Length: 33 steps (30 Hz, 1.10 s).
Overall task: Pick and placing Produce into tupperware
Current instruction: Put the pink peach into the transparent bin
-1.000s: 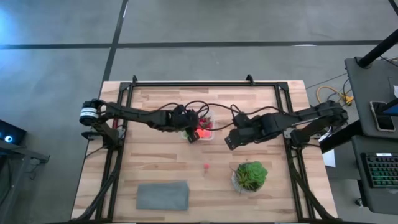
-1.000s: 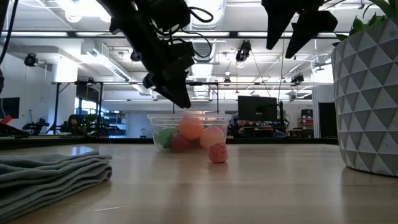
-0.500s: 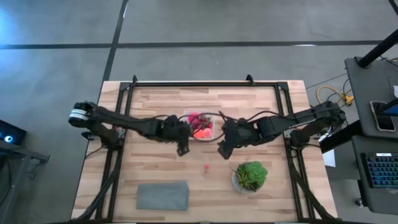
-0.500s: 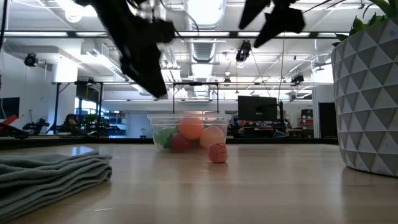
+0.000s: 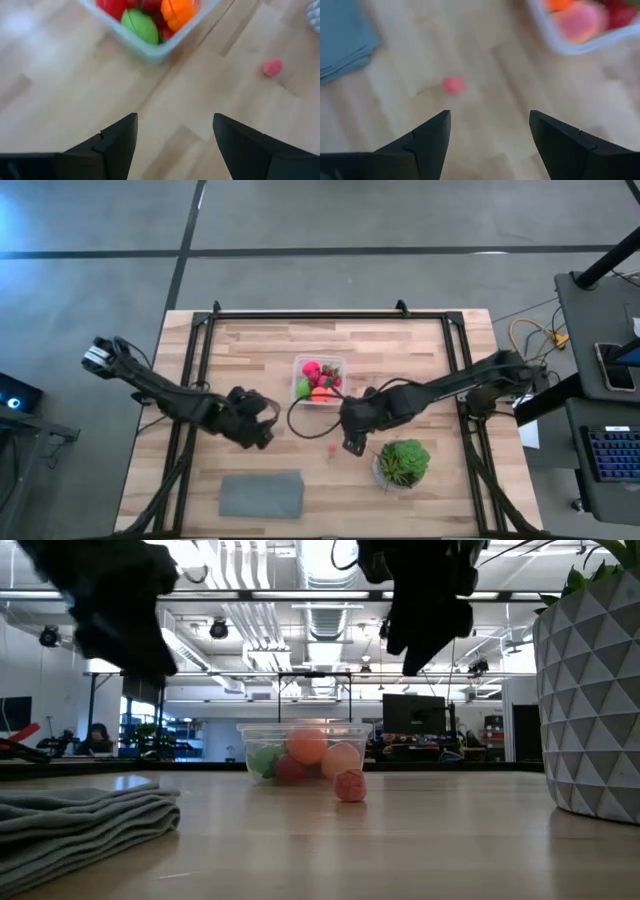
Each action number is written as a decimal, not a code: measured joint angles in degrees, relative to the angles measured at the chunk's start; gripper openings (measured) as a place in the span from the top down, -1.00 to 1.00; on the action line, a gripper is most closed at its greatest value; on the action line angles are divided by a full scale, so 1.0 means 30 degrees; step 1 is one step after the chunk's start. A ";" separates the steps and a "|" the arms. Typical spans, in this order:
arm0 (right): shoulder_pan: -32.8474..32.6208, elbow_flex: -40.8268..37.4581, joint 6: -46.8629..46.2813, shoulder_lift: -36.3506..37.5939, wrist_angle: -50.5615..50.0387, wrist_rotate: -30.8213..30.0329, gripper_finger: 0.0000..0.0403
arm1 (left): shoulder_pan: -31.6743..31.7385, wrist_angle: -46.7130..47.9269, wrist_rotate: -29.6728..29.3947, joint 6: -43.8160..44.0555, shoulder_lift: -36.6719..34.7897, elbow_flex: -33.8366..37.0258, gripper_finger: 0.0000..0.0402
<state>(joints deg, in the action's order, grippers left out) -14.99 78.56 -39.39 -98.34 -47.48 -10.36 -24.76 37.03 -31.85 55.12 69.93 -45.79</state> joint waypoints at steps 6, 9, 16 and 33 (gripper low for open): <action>-0.0092 0.0029 0.0839 -0.1542 0.1648 0.3202 -0.29 | -0.1486 -0.0176 -0.0086 0.3936 -0.1828 0.2417 -0.22; -0.0092 0.0022 0.1211 -0.2363 0.1958 0.4230 -0.28 | -0.1630 -0.0194 -0.0096 0.4530 -0.2639 0.3299 -0.22; -0.0143 0.0055 0.1597 -0.3158 0.3376 0.4586 -0.38 | -0.1631 -0.0164 -0.0073 0.4529 -0.4156 0.4759 -0.22; -0.0165 0.0082 0.3720 -0.3933 0.4737 0.2973 -0.69 | -0.1638 -0.0129 0.0024 0.3865 -0.5259 0.6936 -0.22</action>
<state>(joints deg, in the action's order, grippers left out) -15.49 78.81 -28.23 -110.13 -33.27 -1.44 -29.67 36.64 -31.78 66.71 54.15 -24.98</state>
